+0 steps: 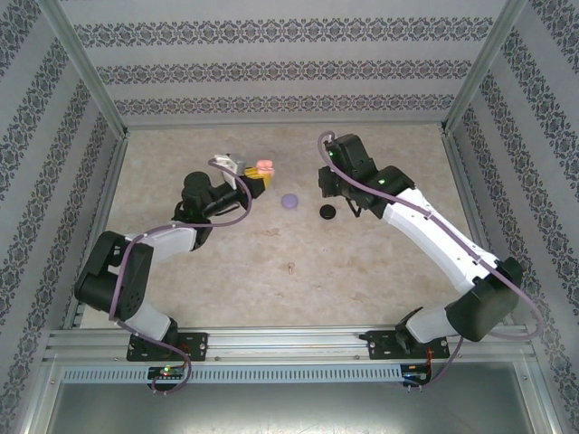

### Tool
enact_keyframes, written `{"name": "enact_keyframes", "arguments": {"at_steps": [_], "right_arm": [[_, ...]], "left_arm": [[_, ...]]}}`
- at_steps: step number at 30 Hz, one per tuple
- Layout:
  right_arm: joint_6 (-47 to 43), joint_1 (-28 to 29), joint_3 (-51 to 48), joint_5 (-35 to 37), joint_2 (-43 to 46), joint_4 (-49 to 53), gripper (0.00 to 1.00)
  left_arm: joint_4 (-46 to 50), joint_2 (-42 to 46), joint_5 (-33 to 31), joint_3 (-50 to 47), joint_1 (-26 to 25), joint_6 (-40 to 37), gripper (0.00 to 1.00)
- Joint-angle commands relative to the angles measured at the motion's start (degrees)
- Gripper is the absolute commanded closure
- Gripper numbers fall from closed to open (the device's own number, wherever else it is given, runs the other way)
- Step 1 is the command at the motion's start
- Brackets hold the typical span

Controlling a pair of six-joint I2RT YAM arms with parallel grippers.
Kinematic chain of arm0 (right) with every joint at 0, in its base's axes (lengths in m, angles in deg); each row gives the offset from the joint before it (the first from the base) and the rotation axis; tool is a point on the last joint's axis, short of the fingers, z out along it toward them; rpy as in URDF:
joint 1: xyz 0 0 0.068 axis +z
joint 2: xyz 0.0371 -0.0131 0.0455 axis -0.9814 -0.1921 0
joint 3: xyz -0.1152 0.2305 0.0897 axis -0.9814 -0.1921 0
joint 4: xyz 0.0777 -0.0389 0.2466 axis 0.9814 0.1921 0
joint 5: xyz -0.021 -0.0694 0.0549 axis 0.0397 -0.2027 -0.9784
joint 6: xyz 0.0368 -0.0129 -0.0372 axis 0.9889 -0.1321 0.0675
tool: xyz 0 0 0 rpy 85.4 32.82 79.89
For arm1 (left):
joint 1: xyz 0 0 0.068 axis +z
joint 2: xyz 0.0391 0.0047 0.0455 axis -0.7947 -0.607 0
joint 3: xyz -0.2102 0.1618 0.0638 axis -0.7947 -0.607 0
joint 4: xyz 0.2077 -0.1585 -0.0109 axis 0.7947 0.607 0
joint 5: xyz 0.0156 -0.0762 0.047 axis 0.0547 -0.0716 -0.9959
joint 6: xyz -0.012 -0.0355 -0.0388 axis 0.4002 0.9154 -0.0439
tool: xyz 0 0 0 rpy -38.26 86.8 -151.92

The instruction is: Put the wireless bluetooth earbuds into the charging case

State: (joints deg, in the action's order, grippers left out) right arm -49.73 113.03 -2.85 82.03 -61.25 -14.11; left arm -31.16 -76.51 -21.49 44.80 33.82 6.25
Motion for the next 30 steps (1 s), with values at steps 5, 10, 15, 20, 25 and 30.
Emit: {"name": "enact_keyframes", "arguments": {"at_steps": [5,10,15,20,25,30], "right_arm": [[-9.7,-0.3,0.5,-4.3,4.7,-8.3,0.82],[-14.3,-0.2,-2.6,-6.1,7.7,-13.5,0.82],[-16.9,0.0,-5.0,-6.8,10.3,-16.6,0.81],[-17.5,0.0,-6.7,-7.6,12.0,-17.3,0.81],[-16.7,0.2,-8.2,-9.1,13.0,-18.4,0.81],[-16.0,0.5,-8.3,-10.3,13.2,-19.0,0.81]], "left_arm": [[-4.6,-4.0,6.4,7.0,-6.1,-9.4,1.00],[-5.9,-6.5,7.5,10.8,-9.1,-10.8,1.00],[-7.0,-7.5,8.7,13.1,-10.2,-11.0,1.00],[-9.4,-7.7,10.1,14.0,-10.4,-10.0,1.00],[-9.9,-7.6,12.5,14.8,-10.7,-9.7,1.00],[-9.4,-7.4,14.3,14.9,-11.1,-10.0,1.00]]}}
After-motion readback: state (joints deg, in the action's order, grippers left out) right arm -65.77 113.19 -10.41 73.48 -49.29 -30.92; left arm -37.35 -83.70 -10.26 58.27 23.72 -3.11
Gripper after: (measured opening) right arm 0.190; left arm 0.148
